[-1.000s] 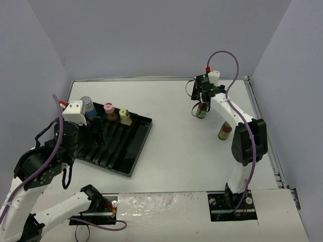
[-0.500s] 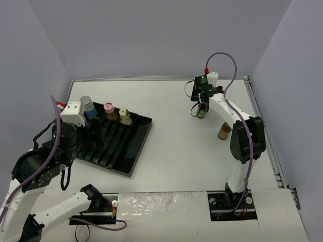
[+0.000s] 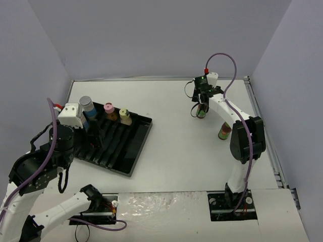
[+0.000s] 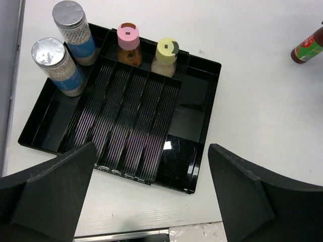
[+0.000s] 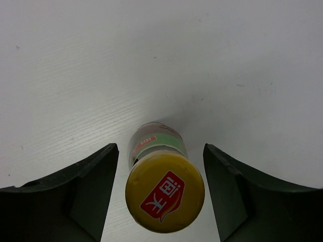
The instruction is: Organize the condiment bottles
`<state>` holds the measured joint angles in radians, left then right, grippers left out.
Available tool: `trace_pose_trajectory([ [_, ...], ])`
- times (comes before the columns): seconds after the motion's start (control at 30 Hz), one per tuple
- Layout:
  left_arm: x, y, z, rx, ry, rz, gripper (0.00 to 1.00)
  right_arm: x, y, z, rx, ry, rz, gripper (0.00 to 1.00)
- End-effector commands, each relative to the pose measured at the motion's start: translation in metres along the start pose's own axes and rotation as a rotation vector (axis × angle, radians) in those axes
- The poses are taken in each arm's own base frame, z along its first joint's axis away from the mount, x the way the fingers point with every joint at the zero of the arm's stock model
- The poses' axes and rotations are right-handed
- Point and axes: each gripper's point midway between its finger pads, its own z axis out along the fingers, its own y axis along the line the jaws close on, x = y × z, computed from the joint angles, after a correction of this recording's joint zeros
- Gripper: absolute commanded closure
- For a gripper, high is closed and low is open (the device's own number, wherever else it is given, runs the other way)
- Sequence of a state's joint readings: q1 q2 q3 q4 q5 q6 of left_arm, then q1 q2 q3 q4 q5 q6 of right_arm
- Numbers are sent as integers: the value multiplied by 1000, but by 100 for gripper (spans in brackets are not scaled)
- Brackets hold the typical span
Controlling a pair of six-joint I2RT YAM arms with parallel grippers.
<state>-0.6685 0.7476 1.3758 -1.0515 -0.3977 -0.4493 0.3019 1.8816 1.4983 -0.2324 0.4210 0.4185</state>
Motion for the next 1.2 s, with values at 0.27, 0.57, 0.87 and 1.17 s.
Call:
trace_pose_trajectory([
  [0.27, -11, 2, -6, 2, -44, -2, 10, -6, 6, 3, -13, -34, 19, 57],
  [0.57, -10, 4, -7, -4, -46, 6, 10, -3, 6, -5, -14, -39, 13, 100],
  [0.87, -8, 4, -2, -10, -45, 14, 10, -33, 13, -48, -58, -118, -2, 100],
  [1.17, -2, 7, 5, -35, -40, 19, 10, -49, 45, -108, -160, -179, -46, 100],
])
